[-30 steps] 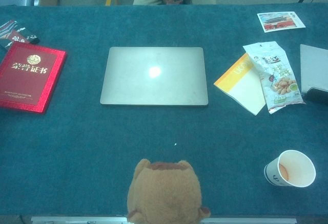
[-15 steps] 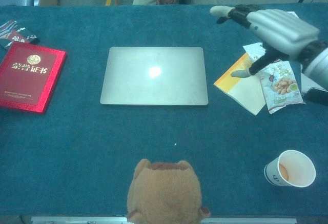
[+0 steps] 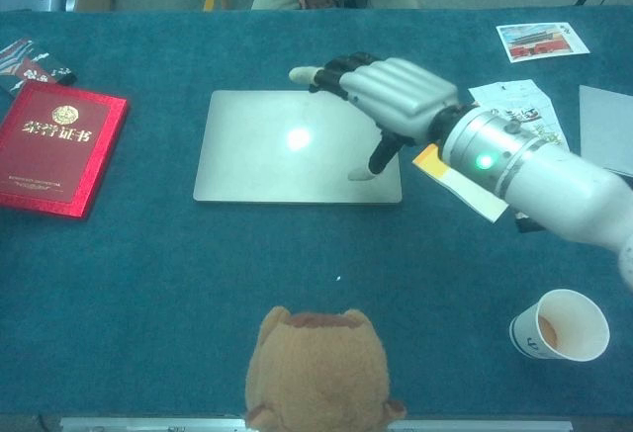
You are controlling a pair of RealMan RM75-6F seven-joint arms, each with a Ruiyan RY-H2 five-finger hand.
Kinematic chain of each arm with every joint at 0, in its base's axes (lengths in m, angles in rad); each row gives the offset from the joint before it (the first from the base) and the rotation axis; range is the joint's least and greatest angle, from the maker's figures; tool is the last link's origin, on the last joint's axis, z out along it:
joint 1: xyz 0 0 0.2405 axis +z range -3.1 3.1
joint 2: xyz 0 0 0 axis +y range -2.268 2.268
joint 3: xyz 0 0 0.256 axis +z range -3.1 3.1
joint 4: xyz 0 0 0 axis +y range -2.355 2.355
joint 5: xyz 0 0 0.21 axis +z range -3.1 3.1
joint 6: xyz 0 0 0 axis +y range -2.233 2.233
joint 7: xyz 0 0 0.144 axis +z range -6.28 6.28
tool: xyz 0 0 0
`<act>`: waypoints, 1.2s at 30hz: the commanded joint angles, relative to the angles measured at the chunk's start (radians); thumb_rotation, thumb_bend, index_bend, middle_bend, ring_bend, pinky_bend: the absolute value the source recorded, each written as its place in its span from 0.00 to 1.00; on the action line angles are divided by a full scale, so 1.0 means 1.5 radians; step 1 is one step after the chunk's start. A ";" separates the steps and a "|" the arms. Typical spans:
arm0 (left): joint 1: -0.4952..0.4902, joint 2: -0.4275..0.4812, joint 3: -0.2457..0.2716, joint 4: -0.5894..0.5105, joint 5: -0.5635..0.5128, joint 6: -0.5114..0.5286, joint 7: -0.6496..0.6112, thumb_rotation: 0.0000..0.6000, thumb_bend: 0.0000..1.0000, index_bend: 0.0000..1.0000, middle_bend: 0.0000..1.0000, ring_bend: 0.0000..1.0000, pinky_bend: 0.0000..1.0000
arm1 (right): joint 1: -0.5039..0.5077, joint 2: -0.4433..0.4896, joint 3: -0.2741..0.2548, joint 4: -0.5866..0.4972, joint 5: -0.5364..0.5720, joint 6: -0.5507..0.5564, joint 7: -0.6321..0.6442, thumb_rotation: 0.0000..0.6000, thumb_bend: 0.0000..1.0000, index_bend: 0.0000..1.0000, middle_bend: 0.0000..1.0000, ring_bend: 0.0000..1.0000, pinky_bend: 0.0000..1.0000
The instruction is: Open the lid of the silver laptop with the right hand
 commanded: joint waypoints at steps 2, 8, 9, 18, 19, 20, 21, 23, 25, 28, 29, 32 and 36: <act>0.001 0.004 0.001 -0.002 0.001 0.001 -0.002 0.84 0.44 0.17 0.11 0.06 0.06 | 0.032 -0.047 -0.014 0.031 0.036 -0.009 -0.036 1.00 0.05 0.08 0.18 0.00 0.00; -0.003 0.008 0.006 0.002 0.005 -0.010 -0.003 0.84 0.44 0.17 0.11 0.06 0.06 | 0.059 -0.110 -0.032 0.088 0.039 0.003 -0.066 1.00 0.05 0.08 0.17 0.00 0.00; -0.004 0.008 0.006 0.003 0.006 -0.012 -0.004 0.84 0.44 0.17 0.11 0.06 0.06 | 0.062 -0.123 -0.034 0.100 0.038 0.007 -0.070 1.00 0.05 0.08 0.17 0.00 0.00; -0.008 0.007 0.007 0.014 0.002 -0.020 -0.016 0.84 0.44 0.17 0.11 0.06 0.06 | 0.091 -0.203 -0.031 0.192 0.055 0.025 -0.104 1.00 0.05 0.08 0.16 0.00 0.00; -0.009 0.006 0.007 0.015 0.000 -0.022 -0.018 0.84 0.44 0.17 0.11 0.06 0.06 | 0.093 -0.210 -0.030 0.201 0.056 0.027 -0.104 1.00 0.05 0.08 0.16 0.00 0.00; -0.010 0.006 0.007 0.017 0.000 -0.023 -0.019 0.84 0.44 0.17 0.11 0.06 0.06 | 0.095 -0.218 -0.028 0.210 0.059 0.028 -0.105 1.00 0.05 0.08 0.16 0.00 0.00; -0.010 0.005 0.007 0.018 -0.001 -0.024 -0.021 0.84 0.44 0.17 0.11 0.06 0.06 | 0.098 -0.225 -0.027 0.219 0.062 0.028 -0.106 1.00 0.05 0.08 0.15 0.00 0.00; -0.012 0.005 0.007 0.022 -0.001 -0.026 -0.024 0.84 0.44 0.17 0.11 0.06 0.06 | 0.103 -0.240 -0.023 0.240 0.067 0.027 -0.107 1.00 0.05 0.08 0.15 0.00 0.00; -0.013 0.004 0.006 0.026 -0.003 -0.027 -0.031 0.84 0.44 0.17 0.11 0.06 0.06 | 0.109 -0.254 -0.020 0.260 0.072 0.026 -0.109 1.00 0.05 0.08 0.15 0.00 0.00; -0.014 0.002 0.005 0.033 -0.005 -0.027 -0.039 0.84 0.44 0.17 0.11 0.06 0.06 | 0.116 -0.271 -0.017 0.286 0.077 0.023 -0.113 1.00 0.05 0.08 0.15 0.00 0.00; -0.014 0.001 0.005 0.035 -0.005 -0.028 -0.041 0.84 0.44 0.17 0.11 0.06 0.06 | 0.119 -0.276 -0.017 0.293 0.078 0.022 -0.114 1.00 0.05 0.08 0.15 0.00 0.00; -0.016 0.001 0.005 0.041 -0.005 -0.031 -0.045 0.84 0.44 0.17 0.11 0.06 0.06 | 0.125 -0.290 -0.013 0.312 0.081 0.020 -0.115 1.00 0.05 0.08 0.15 0.00 0.00; -0.017 -0.001 0.005 0.047 -0.006 -0.031 -0.051 0.84 0.44 0.17 0.11 0.06 0.06 | 0.131 -0.303 -0.009 0.328 0.080 0.019 -0.116 1.00 0.05 0.08 0.15 0.00 0.00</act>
